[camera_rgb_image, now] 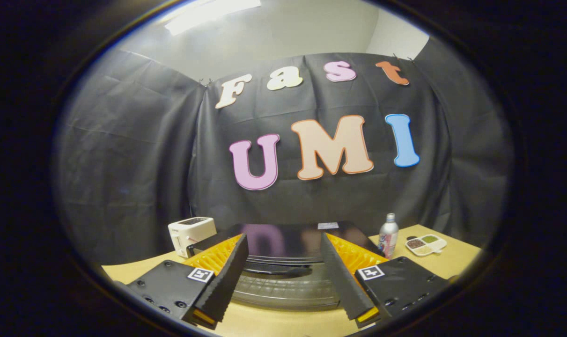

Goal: Open the toaster oven, put the food inside, and close the toaster oven door.

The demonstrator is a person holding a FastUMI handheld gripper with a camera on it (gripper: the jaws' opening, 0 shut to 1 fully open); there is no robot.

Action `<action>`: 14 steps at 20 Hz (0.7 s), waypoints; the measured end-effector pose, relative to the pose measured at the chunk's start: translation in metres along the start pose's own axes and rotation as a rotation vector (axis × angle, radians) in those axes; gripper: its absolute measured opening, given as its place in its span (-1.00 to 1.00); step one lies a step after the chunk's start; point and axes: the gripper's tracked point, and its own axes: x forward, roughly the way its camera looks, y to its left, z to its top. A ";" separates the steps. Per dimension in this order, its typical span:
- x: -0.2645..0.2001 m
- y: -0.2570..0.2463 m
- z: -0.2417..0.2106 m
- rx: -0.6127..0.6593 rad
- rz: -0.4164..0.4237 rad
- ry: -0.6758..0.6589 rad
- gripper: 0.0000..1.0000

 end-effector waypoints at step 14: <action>0.034 0.015 -0.043 0.029 -0.040 0.012 0.90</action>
